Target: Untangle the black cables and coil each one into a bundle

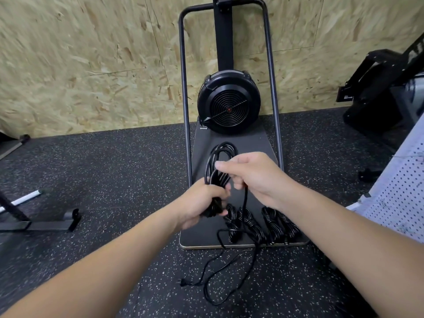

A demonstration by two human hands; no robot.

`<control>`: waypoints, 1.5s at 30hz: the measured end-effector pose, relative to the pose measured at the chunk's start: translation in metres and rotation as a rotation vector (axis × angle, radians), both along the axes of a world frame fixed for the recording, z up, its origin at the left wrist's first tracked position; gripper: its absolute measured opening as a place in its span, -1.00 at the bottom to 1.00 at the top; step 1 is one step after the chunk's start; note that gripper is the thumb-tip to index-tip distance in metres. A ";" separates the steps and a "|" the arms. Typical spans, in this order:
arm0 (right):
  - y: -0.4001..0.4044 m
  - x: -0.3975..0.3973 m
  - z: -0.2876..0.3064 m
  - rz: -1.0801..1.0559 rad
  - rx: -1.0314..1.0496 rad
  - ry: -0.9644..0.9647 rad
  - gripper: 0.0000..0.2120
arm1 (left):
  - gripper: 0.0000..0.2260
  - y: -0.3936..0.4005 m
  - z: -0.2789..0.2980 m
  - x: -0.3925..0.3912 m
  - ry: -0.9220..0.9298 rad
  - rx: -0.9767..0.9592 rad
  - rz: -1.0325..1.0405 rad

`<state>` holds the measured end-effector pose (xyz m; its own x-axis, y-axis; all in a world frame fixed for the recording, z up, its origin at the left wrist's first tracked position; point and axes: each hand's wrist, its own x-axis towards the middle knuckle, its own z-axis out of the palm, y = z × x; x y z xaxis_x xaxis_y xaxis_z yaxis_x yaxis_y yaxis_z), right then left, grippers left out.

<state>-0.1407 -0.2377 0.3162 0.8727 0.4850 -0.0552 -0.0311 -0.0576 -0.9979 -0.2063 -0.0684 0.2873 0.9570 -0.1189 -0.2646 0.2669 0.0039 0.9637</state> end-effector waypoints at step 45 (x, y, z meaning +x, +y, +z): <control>0.002 -0.005 0.000 0.090 -0.090 0.073 -0.51 | -0.77 -0.001 -0.008 0.014 -0.188 -0.047 0.230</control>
